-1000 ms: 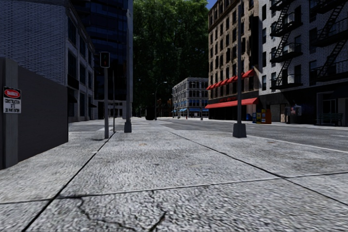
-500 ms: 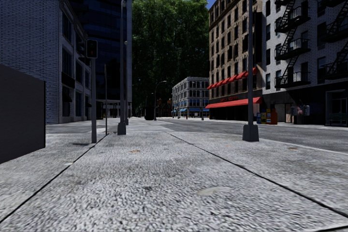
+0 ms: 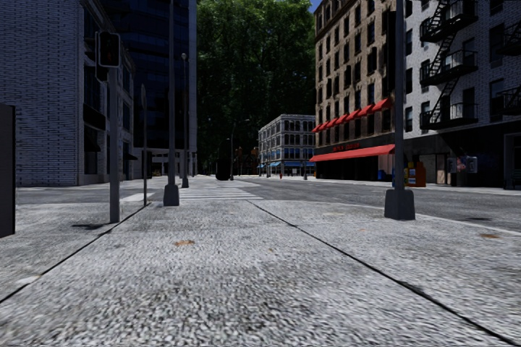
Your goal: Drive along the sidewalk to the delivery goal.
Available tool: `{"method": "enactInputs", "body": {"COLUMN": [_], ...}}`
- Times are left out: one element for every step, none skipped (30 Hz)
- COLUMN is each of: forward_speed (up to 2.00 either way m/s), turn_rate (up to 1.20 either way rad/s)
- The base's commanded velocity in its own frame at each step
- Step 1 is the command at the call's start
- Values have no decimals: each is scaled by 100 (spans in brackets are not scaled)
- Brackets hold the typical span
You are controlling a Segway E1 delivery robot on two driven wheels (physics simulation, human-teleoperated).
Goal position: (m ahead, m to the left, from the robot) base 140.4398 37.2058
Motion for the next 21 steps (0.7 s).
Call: {"method": "enactInputs", "body": {"forward_speed": [200, 200, 200, 200, 200, 200, 200, 200, 200, 200, 200, 200, 200, 200, 200, 200, 200, 200, 200, 200, 200], "turn_rate": [21, 22, 22, 22, 26, 27, 27, 27, 27, 27, 27, 27, 27, 27, 27, 27, 27, 27, 28, 28, 28]}}
